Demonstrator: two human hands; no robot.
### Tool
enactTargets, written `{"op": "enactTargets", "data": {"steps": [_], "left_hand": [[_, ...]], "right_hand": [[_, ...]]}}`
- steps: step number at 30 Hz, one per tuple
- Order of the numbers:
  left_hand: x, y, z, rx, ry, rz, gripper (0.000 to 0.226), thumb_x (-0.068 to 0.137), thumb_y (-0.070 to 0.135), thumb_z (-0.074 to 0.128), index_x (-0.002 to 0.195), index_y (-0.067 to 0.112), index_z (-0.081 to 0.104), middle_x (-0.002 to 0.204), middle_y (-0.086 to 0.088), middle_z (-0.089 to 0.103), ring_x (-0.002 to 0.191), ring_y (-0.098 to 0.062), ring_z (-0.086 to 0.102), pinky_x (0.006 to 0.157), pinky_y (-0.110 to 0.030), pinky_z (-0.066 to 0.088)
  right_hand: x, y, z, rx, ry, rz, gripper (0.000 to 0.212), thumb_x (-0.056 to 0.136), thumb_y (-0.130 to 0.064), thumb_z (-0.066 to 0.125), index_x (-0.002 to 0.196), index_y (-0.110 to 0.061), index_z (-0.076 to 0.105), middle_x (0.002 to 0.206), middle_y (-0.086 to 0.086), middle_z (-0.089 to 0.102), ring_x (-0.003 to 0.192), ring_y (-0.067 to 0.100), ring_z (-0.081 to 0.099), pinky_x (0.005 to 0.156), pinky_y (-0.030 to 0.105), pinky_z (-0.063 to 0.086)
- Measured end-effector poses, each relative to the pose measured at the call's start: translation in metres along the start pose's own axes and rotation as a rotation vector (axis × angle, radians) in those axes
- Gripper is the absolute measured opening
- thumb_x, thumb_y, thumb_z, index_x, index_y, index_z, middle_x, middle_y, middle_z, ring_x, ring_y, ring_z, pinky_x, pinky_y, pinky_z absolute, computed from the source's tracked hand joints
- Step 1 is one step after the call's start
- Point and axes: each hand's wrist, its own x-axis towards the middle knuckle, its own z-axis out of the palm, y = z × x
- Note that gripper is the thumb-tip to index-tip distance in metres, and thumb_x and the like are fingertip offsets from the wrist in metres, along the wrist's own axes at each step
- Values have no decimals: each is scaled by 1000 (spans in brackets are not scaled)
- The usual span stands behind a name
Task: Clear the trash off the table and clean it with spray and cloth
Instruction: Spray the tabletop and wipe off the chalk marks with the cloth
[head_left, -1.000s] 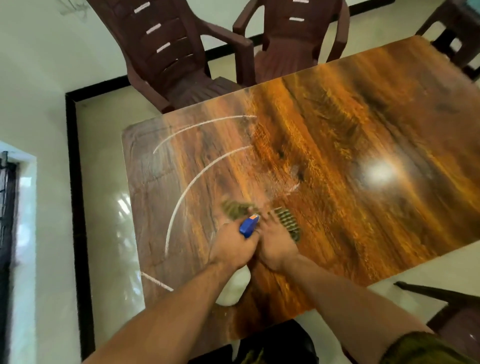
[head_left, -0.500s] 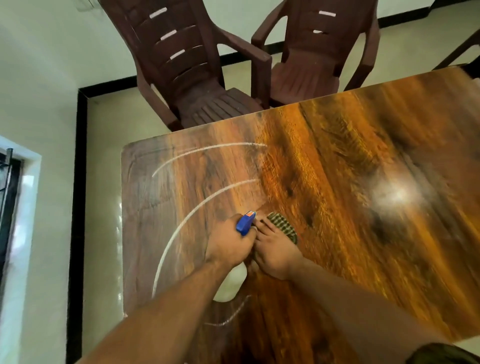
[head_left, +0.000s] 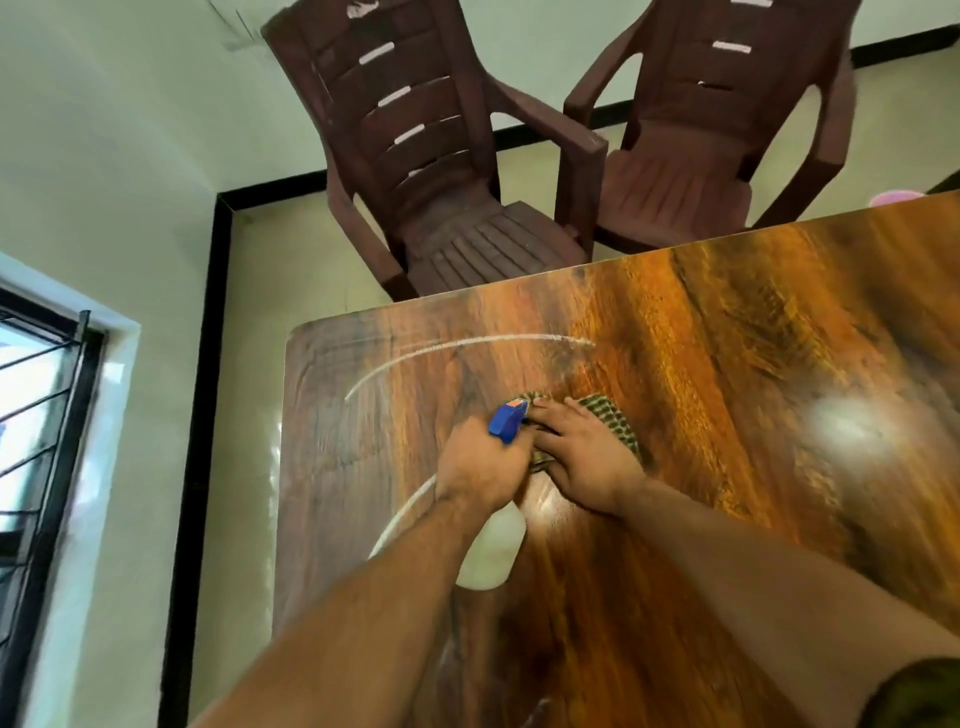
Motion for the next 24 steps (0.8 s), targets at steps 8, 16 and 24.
{"op": "enactTargets", "data": {"steps": [8, 16, 24], "left_hand": [[34, -11, -12, -147, 40, -39, 28, 88, 34, 67, 70, 14, 58, 58, -5, 58, 54, -24, 58, 61, -50, 56], [43, -2, -36, -152, 125, 20, 25, 89, 10, 65, 68, 22, 55, 58, 8, 53, 54, -7, 50, 58, -30, 48], [39, -23, -59, -117, 140, 97, 19, 93, 29, 68, 80, 17, 59, 65, 2, 56, 60, -13, 52, 61, -35, 51]], "right_hand": [[114, 88, -60, 54, 197, 956, 64, 104, -42, 29, 160, -16, 11, 168, 7, 7, 154, 31, -1, 124, 52, 2], [153, 22, -41, -85, -190, -109, 61, 101, -47, 38, 158, -33, 19, 165, -10, 8, 153, 13, -2, 125, 42, -1], [173, 60, -58, -10, 54, 838, 68, 103, -54, 20, 160, -22, 6, 168, 3, -4, 154, 29, -7, 123, 51, -2]]}}
